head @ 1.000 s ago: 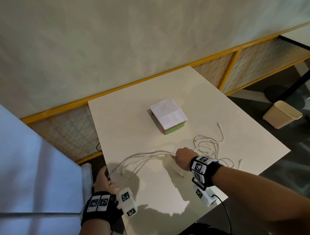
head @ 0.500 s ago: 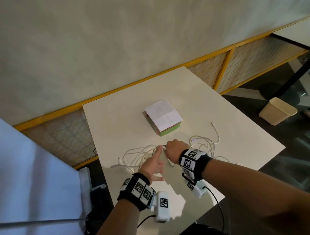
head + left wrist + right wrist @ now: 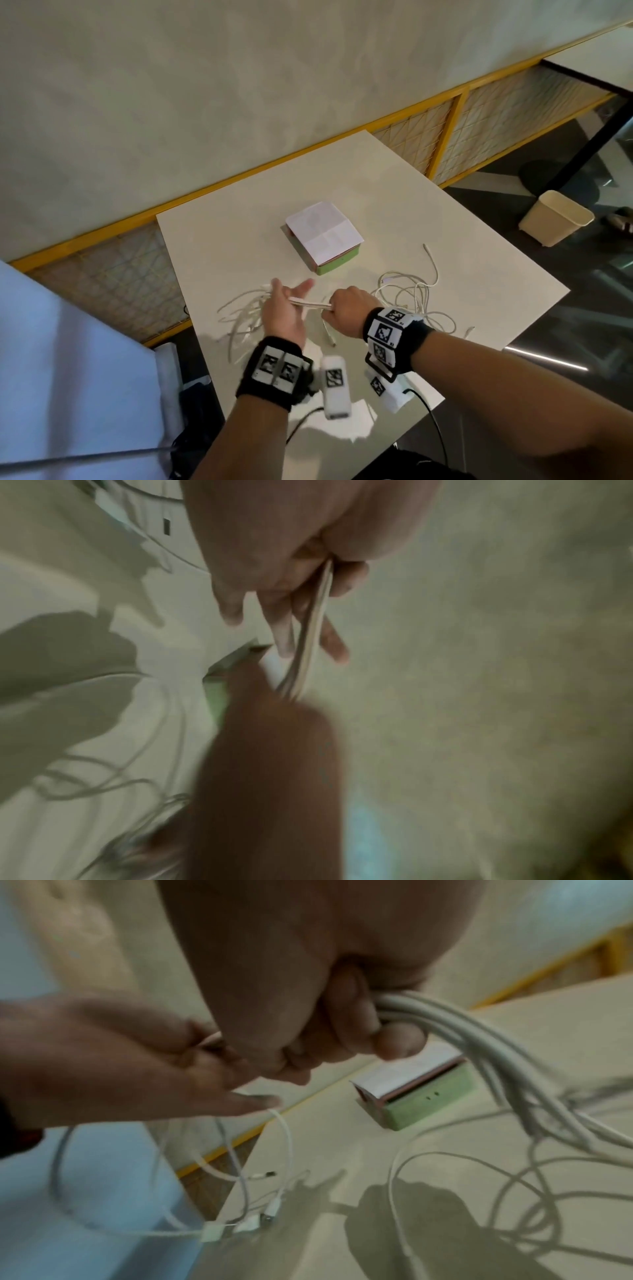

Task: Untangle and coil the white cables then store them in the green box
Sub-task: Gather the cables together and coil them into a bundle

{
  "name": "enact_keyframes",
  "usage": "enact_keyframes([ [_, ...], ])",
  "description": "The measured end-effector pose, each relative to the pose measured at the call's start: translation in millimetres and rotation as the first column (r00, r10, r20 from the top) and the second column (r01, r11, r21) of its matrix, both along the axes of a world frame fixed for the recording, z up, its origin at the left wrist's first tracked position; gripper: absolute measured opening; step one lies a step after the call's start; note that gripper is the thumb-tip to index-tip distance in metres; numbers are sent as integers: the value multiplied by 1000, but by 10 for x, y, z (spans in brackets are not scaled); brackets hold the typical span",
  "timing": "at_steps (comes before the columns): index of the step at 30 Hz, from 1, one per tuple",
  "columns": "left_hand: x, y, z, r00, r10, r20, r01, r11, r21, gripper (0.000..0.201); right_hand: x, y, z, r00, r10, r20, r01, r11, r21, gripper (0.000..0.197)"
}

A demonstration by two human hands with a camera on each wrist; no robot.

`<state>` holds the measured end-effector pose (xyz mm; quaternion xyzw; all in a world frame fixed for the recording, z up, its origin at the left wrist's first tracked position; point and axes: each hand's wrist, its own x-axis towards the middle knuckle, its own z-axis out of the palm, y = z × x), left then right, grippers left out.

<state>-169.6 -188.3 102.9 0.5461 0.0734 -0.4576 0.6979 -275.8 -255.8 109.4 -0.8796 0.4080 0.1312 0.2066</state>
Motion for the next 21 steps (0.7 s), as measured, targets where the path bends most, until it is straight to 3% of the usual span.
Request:
enact_keyframes([
  [2,252,29,76,961,204,-187,-223,971,-86,44,-106,-82,-113,999,-34,-21,35,998,43,34],
  [5,445,95,118,913,281,-295,-323,941,-103,47,-211,-178,-232,1000,1,-25,0,999,33,34],
  [10,640,210,87,917,329,-226,-360,926,-115,42,-317,-371,-219,993,56,-103,-60,998,-33,36],
  [16,1175,518,197,890,437,-126,-454,870,-193,20,-636,-838,-163,990,-21,-140,11,997,-72,34],
  [21,1219,638,244,880,468,-76,-472,852,-225,30,-869,-1261,-117,988,-45,-148,30,994,-102,35],
])
